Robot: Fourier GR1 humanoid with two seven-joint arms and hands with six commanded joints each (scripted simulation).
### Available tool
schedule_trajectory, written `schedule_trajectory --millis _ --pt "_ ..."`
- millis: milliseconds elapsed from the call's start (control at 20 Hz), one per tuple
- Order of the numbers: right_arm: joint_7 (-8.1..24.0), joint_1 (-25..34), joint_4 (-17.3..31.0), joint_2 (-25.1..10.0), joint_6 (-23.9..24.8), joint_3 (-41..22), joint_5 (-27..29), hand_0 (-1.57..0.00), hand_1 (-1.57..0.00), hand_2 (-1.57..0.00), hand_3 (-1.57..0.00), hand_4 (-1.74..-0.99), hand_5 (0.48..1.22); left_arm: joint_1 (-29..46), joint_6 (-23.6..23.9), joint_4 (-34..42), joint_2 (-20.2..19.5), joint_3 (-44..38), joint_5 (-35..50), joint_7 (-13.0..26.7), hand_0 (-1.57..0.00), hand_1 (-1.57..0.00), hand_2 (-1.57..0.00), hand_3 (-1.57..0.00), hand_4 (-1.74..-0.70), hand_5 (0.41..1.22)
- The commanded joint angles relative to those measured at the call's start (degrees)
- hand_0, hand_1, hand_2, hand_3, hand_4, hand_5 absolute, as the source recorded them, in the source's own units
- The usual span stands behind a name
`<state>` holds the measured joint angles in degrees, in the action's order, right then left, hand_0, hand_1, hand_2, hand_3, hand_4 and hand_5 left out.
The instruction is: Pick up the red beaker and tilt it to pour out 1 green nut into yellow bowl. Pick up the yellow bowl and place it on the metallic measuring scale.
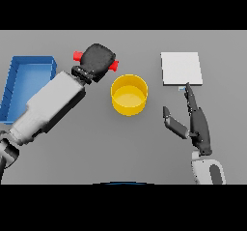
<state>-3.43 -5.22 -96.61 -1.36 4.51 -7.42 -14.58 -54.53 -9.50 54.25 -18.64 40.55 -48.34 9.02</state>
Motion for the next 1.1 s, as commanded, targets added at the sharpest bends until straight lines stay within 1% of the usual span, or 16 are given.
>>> schedule_trajectory --millis 0,50,150,200,300,350,500,550,600,650,750,800,900,950,1000,1050 --pt "-1.0 -0.4 -0.1 -0.2 0.3 0.3 0.0 0.0 0.0 0.0 0.0 -1.292 0.678 -1.1 -0.5 -0.3 0.0 1.4 -1.1 -1.0 -1.57 -1.57 -1.57 -1.28 -1.7 1.215" --pt "-0.8 -0.3 0.0 0.2 0.2 0.3 0.4 0.0 0.0 0.0 0.0 -1.294 0.672 -2.2 -1.2 -1.1 0.6 3.3 -2.3 -1.5 -1.57 -1.57 -1.57 -1.34 -1.71 1.216" --pt "0.1 0.7 0.2 0.1 0.3 1.4 1.7 0.0 0.0 0.0 0.0 -1.294 0.657 -4.6 -2.3 -3.2 0.8 6.3 -4.2 -4.5 -1.57 -1.57 -1.57 -1.42 -1.72 1.218" --pt "-1.1 -0.2 0.4 0.4 -0.2 1.2 2.1 0.0 0.0 0.0 0.0 -1.294 0.653 -5.6 -2.6 -3.9 1.2 8.0 -5.4 -5.1 -1.57 -1.57 -1.57 -1.45 -1.72 1.218" --pt "-1.8 -0.9 -0.3 0.6 -0.3 0.7 1.9 0.0 0.0 0.0 0.0 -1.29 0.644 -6.9 -4.3 -5.0 1.3 11.2 -7.3 -5.3 -1.57 -1.57 -1.57 -1.49 -1.73 1.219" --pt "-1.7 -0.7 0.7 0.8 0.0 0.8 1.8 0.0 0.0 0.0 0.0 -1.291 0.64 -7.7 -4.4 -5.5 1.3 12.9 -8.6 -5.7 -1.57 -1.57 -1.57 -1.51 -1.73 1.22" --pt "-1.4 -0.6 0.5 0.5 0.4 1.1 1.5 0.0 0.0 0.0 0.0 -1.291 0.631 -9.7 -6.1 -6.1 1.3 16.7 -10.6 -6.5 -1.57 -1.57 -1.57 -1.54 -1.74 1.22" --pt "-1.0 -0.1 0.1 0.4 0.6 1.3 1.5 0.0 0.0 0.0 0.0 -1.288 0.627 -10.6 -5.9 -7.0 2.0 18.0 -11.4 -6.6 -1.57 -1.57 -1.57 -1.55 -1.74 1.22" --pt "-0.6 -0.1 0.3 0.7 1.0 1.0 0.9 0.0 0.0 0.0 0.0 -1.286 0.618 -11.3 -6.2 -6.5 1.1 19.3 -12.0 -7.6 -1.57 -1.57 -1.57 -1.55 -1.74 1.221" --pt "-0.6 -0.1 1.1 0.7 1.0 1.2 0.9 0.0 0.0 0.0 0.0 -1.278 0.609 -12.2 -6.0 -7.6 1.7 20.3 -12.7 -7.7 -1.57 -1.57 -1.57 -1.55 -1.74 1.221" --pt "0.0 0.4 1.3 0.6 1.6 1.0 0.0 0.0 0.0 0.0 0.0 -1.276 0.593 -13.8 -5.2 -8.6 1.8 21.9 -13.5 -8.6 -1.57 -1.57 -1.57 -1.56 -1.74 1.221" --pt "-0.3 0.1 1.1 0.7 1.6 0.8 -0.1 0.0 0.0 0.0 0.0 -1.27 0.588 -15.1 -5.5 -9.6 1.9 22.8 -14.0 -9.0 -1.57 -1.57 -1.57 -1.56 -1.74 1.221" --pt "0.6 0.7 1.1 0.7 2.5 0.5 -1.7 0.0 0.0 0.0 0.0 -1.25 0.583 -16.9 -7.2 -10.5 2.7 25.1 -15.0 -9.7 -1.57 -1.57 -1.57 -1.57 -1.74 1.221" --pt "0.2 -0.2 0.9 1.0 2.7 0.0 -2.2 0.0 0.0 0.0 0.0 -1.236 0.582 -17.6 -8.4 -10.4 3.1 26.0 -15.1 -9.9 -1.57 -1.57 -1.57 -1.57 -1.74 1.221" --pt "0.2 0.1 1.7 1.0 2.6 0.3 -1.9 0.0 0.0 0.0 0.0 -1.225 0.583 -17.9 -7.9 -10.9 3.3 27.3 -15.8 -10.4 -1.57 -1.57 -1.57 -1.57 -1.73 1.221" --pt "-0.8 -0.1 2.0 0.9 2.8 0.4 -1.9 0.0 0.0 0.0 0.0 -1.216 0.585 -18.5 -8.3 -11.3 3.5 28.6 -16.3 -11.0 -1.57 -1.57 -1.57 -1.57 -1.74 1.221"
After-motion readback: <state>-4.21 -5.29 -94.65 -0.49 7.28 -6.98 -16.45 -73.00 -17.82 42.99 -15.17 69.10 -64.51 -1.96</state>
